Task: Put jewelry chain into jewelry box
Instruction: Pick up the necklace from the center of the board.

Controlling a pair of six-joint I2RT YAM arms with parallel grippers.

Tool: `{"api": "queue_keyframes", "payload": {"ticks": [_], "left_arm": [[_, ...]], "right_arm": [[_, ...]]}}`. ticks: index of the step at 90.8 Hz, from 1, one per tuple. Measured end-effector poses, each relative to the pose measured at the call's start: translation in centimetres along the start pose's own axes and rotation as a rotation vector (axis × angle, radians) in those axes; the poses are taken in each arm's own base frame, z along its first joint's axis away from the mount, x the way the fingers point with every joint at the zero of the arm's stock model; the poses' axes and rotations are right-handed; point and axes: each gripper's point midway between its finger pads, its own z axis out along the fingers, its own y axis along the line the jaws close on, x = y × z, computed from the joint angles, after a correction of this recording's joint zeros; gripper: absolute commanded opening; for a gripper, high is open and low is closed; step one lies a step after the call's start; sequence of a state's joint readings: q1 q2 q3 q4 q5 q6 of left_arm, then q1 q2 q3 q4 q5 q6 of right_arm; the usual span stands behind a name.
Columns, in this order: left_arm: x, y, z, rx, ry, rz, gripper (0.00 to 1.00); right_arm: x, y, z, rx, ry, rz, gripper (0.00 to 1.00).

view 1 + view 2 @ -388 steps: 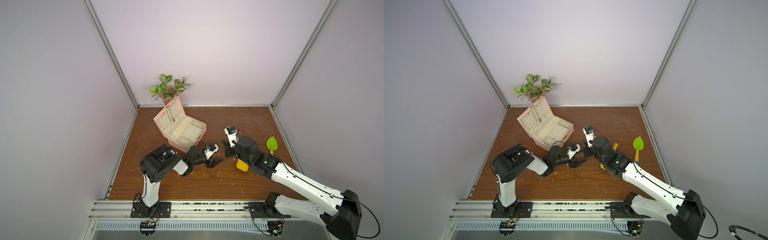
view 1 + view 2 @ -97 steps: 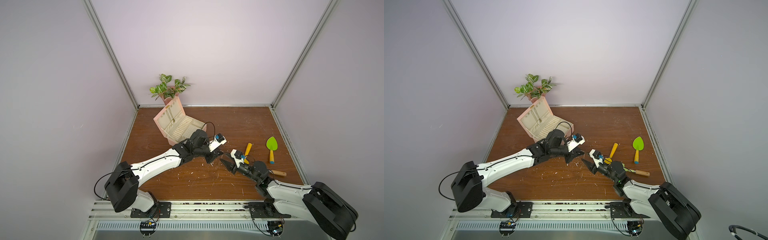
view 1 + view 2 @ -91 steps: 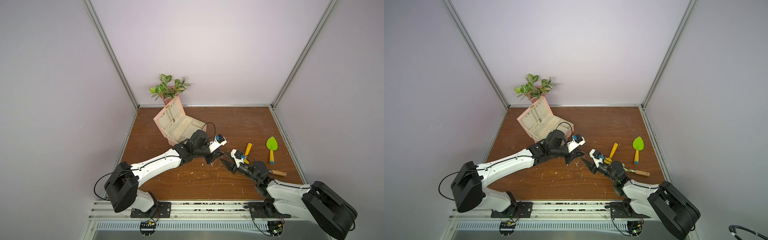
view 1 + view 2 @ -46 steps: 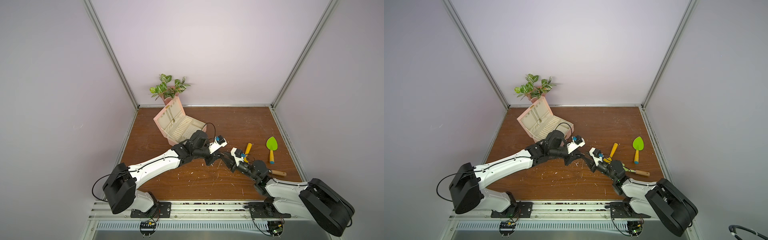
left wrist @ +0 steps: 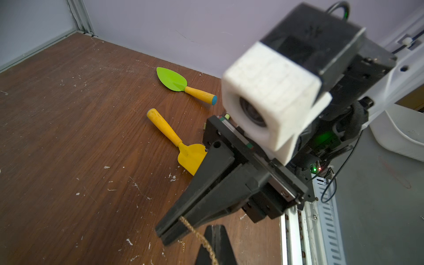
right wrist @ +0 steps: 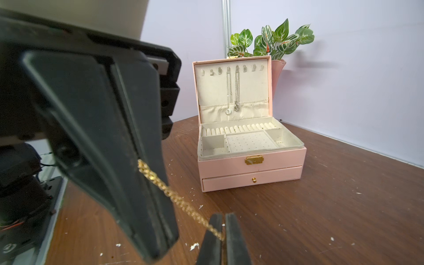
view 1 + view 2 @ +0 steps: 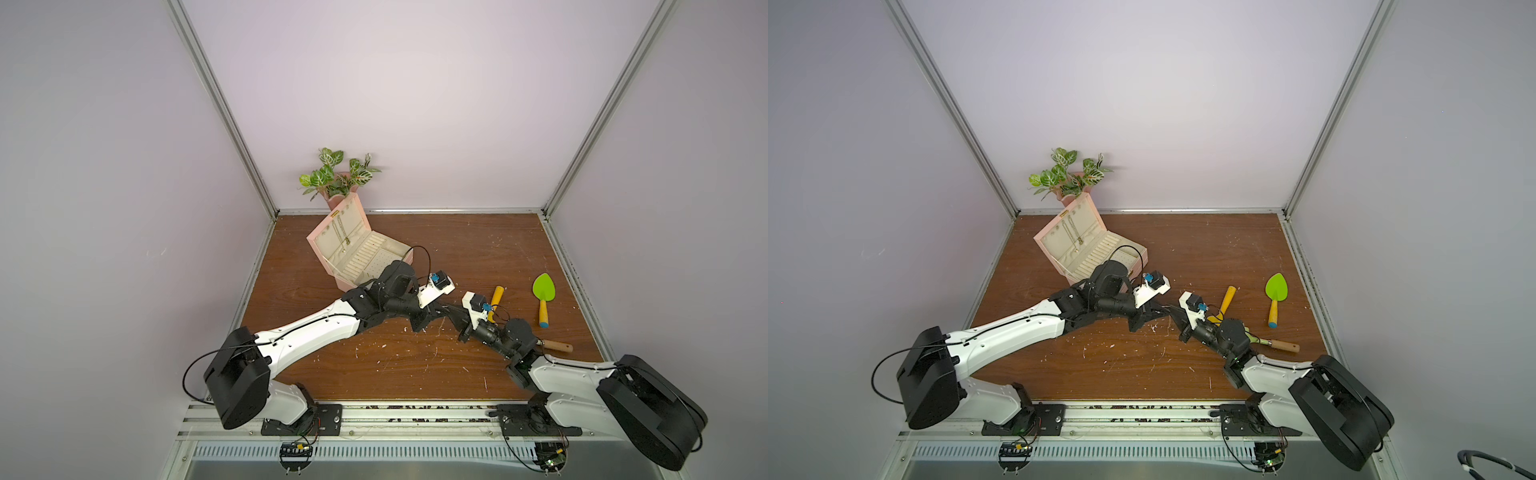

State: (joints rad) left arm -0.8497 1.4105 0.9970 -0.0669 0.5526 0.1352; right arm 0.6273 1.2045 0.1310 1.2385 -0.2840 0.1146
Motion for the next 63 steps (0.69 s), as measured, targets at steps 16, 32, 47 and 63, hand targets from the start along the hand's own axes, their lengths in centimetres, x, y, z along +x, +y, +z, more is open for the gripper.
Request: {"api": "queue_keyframes", "payload": {"ticks": [16,32,47,63], "left_arm": [[0.8,-0.2,-0.1,-0.003,-0.015,-0.014,0.02],[1.8,-0.3,0.3,0.004,-0.039,-0.053,0.06],[1.4,-0.5,0.4,0.021,-0.091,-0.065,0.09],[0.7,-0.4,0.7,0.027,-0.135,-0.062,0.13]], "right_arm": [[-0.5,-0.2,-0.1,0.015,-0.013,-0.003,0.00],[-1.4,-0.5,-0.4,0.038,-0.035,-0.029,0.00],[-2.1,-0.5,-0.3,0.039,-0.047,-0.051,0.00],[-2.9,-0.4,0.0,0.033,-0.056,-0.076,0.00]]}}
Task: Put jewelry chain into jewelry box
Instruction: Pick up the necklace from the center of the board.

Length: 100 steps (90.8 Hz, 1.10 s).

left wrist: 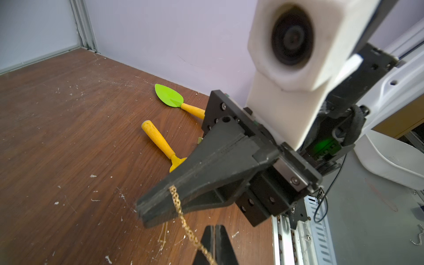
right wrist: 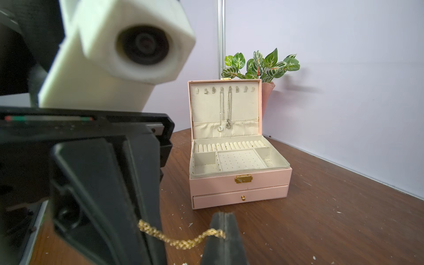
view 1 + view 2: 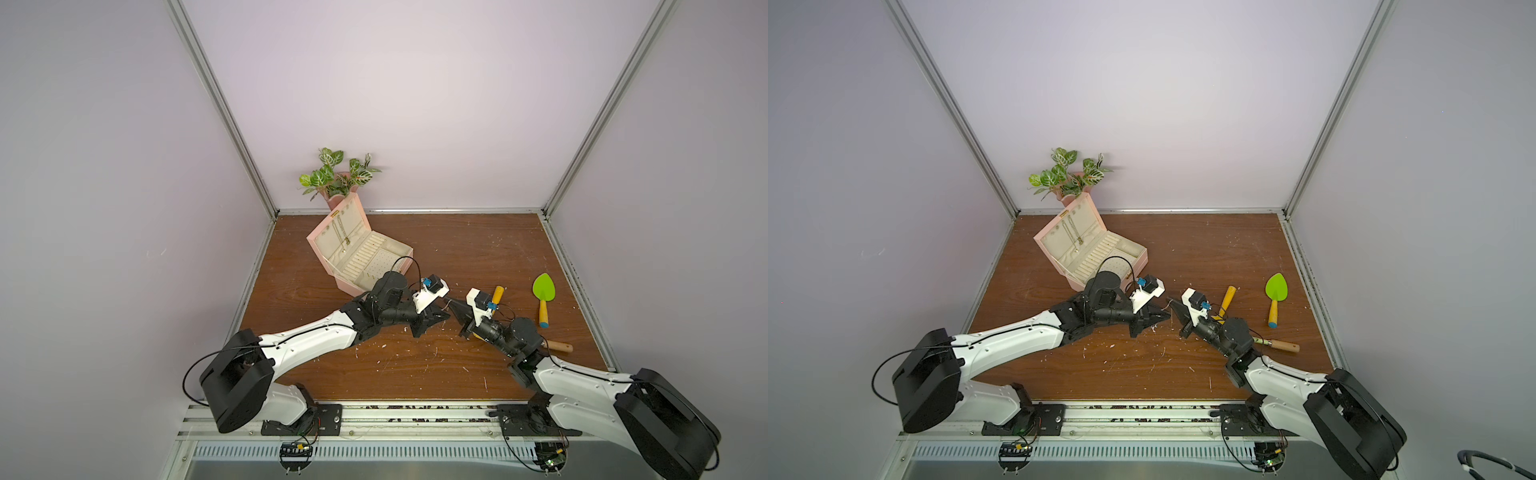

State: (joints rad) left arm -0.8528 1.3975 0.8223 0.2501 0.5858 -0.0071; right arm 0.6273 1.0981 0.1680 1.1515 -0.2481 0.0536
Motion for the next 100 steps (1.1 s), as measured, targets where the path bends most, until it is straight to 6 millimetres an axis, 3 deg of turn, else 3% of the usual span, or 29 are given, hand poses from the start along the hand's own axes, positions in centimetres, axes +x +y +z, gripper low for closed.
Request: {"api": "queue_keyframes", "payload": {"ticks": [11,20,41,56,67,83,100], "left_arm": [[0.4,0.3,0.4,-0.004,-0.012,-0.008,0.16],[0.9,0.5,0.5,-0.008,-0.024,-0.013,0.26],[0.7,0.8,0.5,-0.027,-0.077,-0.022,0.60],[2.0,1.6,-0.4,-0.097,-0.084,-0.052,0.86],[2.4,2.2,-2.0,-0.178,-0.109,-0.074,0.93],[1.5,3.4,-5.7,-0.325,-0.207,-0.137,0.98],[0.6,7.6,-10.4,-0.560,-0.322,-0.306,0.99]], "right_arm": [[-0.4,-0.1,0.3,0.000,0.013,-0.046,0.00],[-0.8,-0.3,0.4,0.014,0.028,-0.106,0.00],[-1.0,-0.8,0.9,0.042,0.091,-0.274,0.00],[-0.7,-1.5,1.5,0.066,0.175,-0.413,0.00],[-0.7,-2.4,2.1,0.091,0.232,-0.508,0.00],[0.4,-3.2,2.7,0.103,0.332,-0.614,0.00],[2.5,-3.6,2.8,0.101,0.453,-0.700,0.00]]}}
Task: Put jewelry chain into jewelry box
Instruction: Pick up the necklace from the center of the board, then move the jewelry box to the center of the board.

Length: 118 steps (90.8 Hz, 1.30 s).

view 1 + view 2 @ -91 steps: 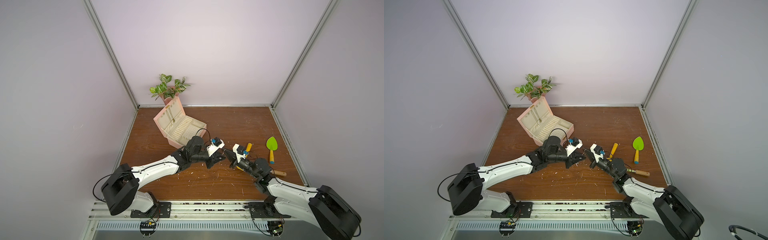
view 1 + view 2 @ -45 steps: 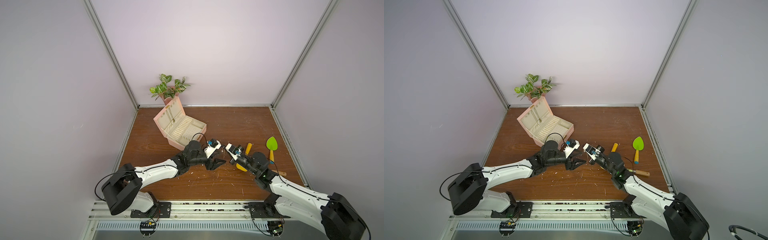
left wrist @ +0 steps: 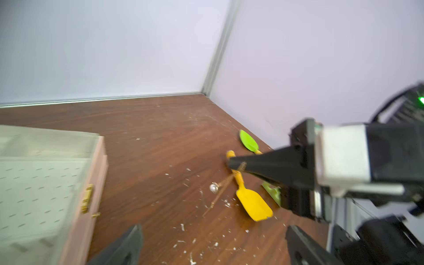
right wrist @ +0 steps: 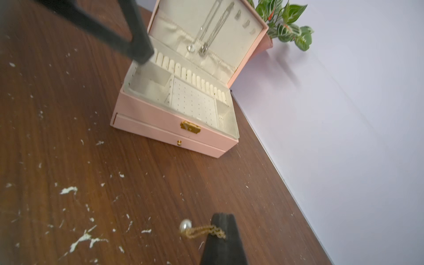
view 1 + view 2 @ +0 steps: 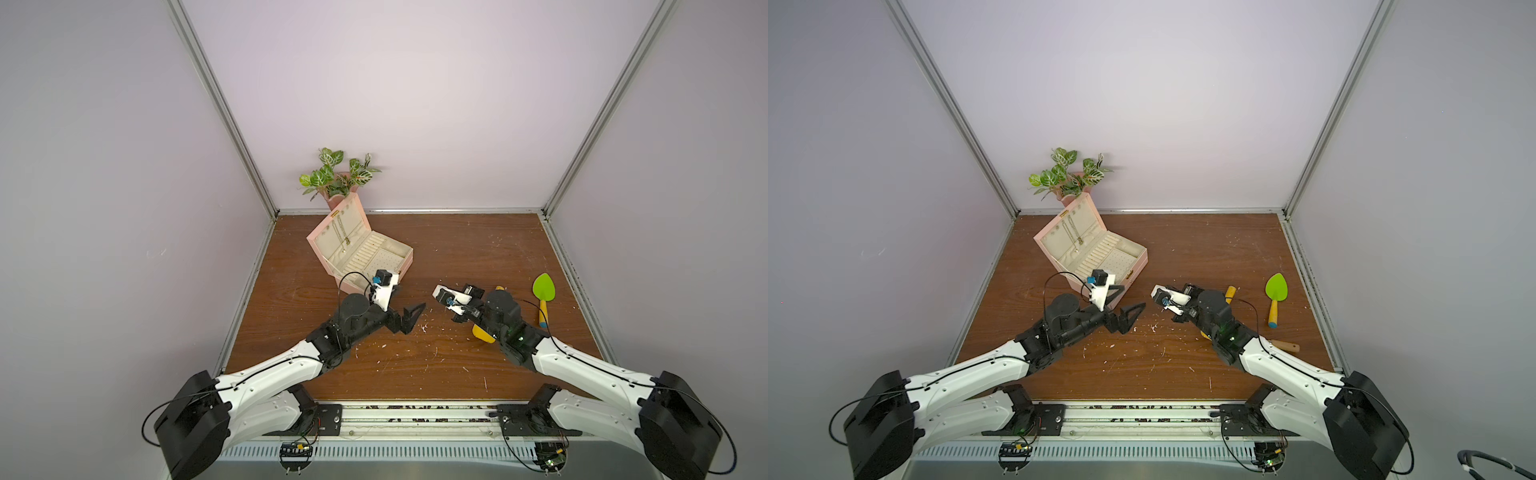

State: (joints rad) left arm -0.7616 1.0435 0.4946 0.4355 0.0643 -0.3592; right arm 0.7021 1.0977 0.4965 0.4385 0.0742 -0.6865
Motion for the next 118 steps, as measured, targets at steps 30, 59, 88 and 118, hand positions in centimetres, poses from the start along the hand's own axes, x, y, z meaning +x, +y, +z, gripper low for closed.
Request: {"api": "queue_keyframes", "payload": {"ticks": [30,59,88,118], "left_arm": [[1.4,10.7,-2.3,-0.493,-0.041,-0.360,0.99],[3.6,14.7,-1.7,-0.704,-0.033,-0.584,0.99],[6.1,16.9,-0.8,-0.781,-0.006,-0.676,0.92],[8.4,18.1,1.0,-0.819,0.083,-0.661,0.66]], "right_arm": [[0.4,0.9,0.1,-0.006,0.092,-0.109,0.00],[0.1,1.4,0.0,-0.009,0.096,-0.134,0.00],[-0.8,1.1,-0.6,0.004,0.064,-0.130,0.00],[-1.2,1.0,-1.3,0.016,0.037,-0.126,0.00]]}}
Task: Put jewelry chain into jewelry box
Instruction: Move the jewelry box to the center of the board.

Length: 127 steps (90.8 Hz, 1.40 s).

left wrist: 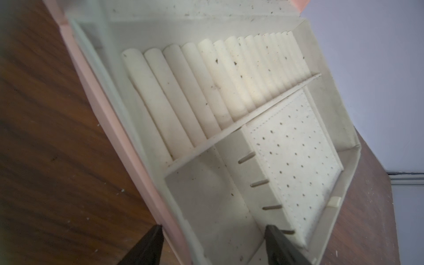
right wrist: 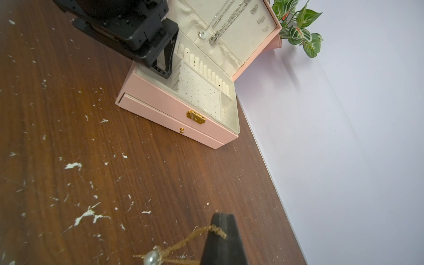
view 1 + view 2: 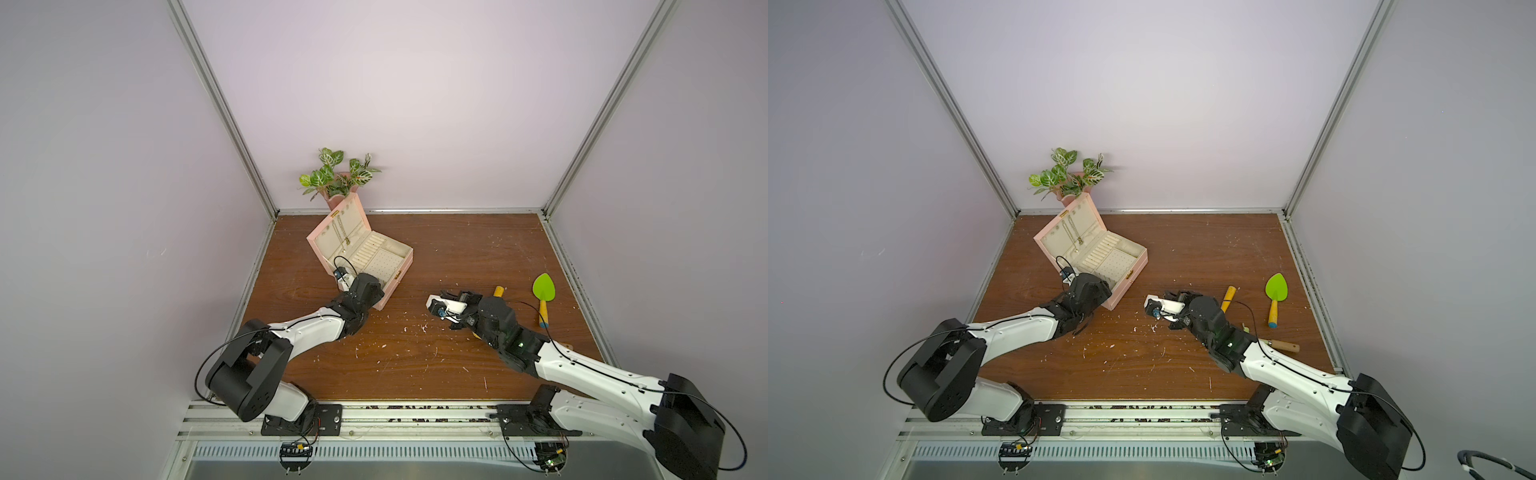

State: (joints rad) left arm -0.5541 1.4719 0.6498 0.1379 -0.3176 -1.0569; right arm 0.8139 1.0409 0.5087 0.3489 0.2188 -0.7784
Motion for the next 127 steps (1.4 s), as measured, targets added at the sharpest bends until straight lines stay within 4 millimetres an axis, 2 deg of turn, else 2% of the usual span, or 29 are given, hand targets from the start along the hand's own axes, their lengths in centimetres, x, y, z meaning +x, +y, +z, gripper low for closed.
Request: {"api": "queue_keyframes", "payload": {"ticks": [18,24,55,93,112,127], "left_arm": [[0.2,0.3,0.0,-0.022,0.024,0.040,0.49],[0.1,0.4,-0.3,-0.023,0.030,0.071,0.47],[1.2,1.7,-2.8,0.008,0.104,0.268,0.41],[4.6,1.6,-5.9,0.083,0.202,0.520,0.36],[6.0,1.8,-7.2,0.111,0.246,0.597,0.35],[6.2,2.0,-7.5,0.107,0.257,0.619,0.31]], "right_arm": [[-0.5,-0.4,-0.6,0.012,-0.024,0.006,0.00],[-0.8,-0.7,-0.8,0.018,-0.038,0.011,0.00],[-2.3,-1.2,-1.6,-0.005,-0.085,0.068,0.00],[-7.1,-4.5,-3.1,-0.037,-0.169,0.157,0.00],[-7.7,-4.5,-3.3,-0.065,-0.182,0.174,0.00],[-7.7,-4.3,-3.4,-0.075,-0.182,0.177,0.00]]}}
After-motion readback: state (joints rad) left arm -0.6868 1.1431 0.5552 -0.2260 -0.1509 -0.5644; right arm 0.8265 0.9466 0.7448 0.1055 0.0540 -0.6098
